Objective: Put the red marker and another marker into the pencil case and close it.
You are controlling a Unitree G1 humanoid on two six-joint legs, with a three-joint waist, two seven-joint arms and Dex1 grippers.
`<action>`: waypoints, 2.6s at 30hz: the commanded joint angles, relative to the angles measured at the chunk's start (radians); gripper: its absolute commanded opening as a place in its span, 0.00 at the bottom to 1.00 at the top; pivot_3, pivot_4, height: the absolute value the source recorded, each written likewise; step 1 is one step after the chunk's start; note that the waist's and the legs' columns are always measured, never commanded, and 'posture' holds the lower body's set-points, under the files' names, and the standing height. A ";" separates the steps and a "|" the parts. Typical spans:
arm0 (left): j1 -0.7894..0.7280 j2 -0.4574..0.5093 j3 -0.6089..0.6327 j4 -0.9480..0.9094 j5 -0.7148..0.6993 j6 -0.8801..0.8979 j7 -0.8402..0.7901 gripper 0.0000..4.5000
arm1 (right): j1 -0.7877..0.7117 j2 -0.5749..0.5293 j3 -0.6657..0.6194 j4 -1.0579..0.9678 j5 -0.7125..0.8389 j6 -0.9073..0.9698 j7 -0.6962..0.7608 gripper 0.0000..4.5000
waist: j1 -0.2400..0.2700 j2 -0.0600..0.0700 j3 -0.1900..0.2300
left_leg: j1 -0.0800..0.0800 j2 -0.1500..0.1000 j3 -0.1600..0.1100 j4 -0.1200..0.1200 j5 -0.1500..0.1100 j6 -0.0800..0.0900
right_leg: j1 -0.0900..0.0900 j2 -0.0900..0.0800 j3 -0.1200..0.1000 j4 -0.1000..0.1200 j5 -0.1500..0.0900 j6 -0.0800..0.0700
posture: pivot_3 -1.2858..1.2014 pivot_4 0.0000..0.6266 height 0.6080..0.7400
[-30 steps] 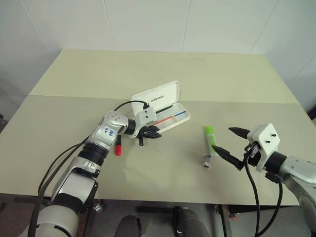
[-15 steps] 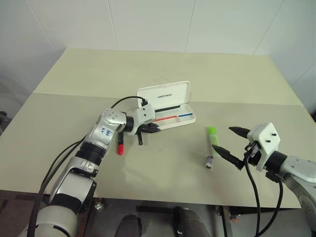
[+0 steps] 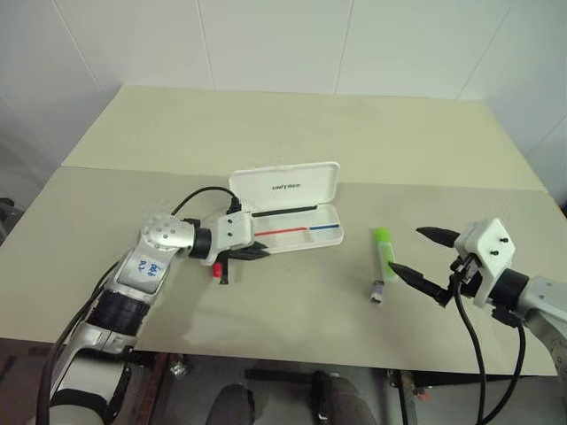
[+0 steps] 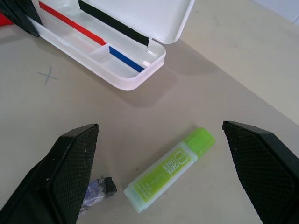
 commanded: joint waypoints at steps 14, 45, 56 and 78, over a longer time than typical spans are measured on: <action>0.115 0.047 -0.014 -0.150 -0.006 0.010 -0.031 0.01 | 0.088 -0.028 -0.073 -0.116 0.112 -0.014 0.089 1.00 | -0.001 0.000 0.000 | 0.001 0.000 0.000 0.000 0.000 0.000 | 0.000 0.000 0.001 0.000 0.000 -0.001 | 0.52 0.24 1.00; 0.105 -0.001 -0.047 -0.071 0.027 -0.120 0.006 0.48 | 0.112 -0.003 -0.086 -0.070 0.136 -0.109 0.130 1.00 | 0.000 -0.001 0.000 | 0.001 -0.001 0.001 0.001 0.000 0.000 | 0.000 0.000 0.003 0.000 0.000 -0.001 | 0.52 0.24 1.00; 0.165 0.047 0.015 -0.220 -0.062 -0.032 -0.008 0.99 | 0.076 -0.008 -0.051 -0.048 0.131 -0.118 0.134 1.00 | -0.004 0.000 0.000 | 0.001 -0.001 0.001 0.001 0.000 0.000 | 0.000 0.000 0.003 0.000 0.000 -0.001 | 0.52 0.24 1.00; 0.421 0.058 0.401 -0.699 -0.294 0.472 0.353 0.99 | -0.050 -0.029 0.032 0.086 0.116 -0.155 0.244 1.00 | -0.014 -0.001 0.000 | 0.002 -0.001 0.002 0.001 0.000 0.000 | 0.000 0.000 0.005 0.000 0.000 -0.001 | 0.52 0.24 1.00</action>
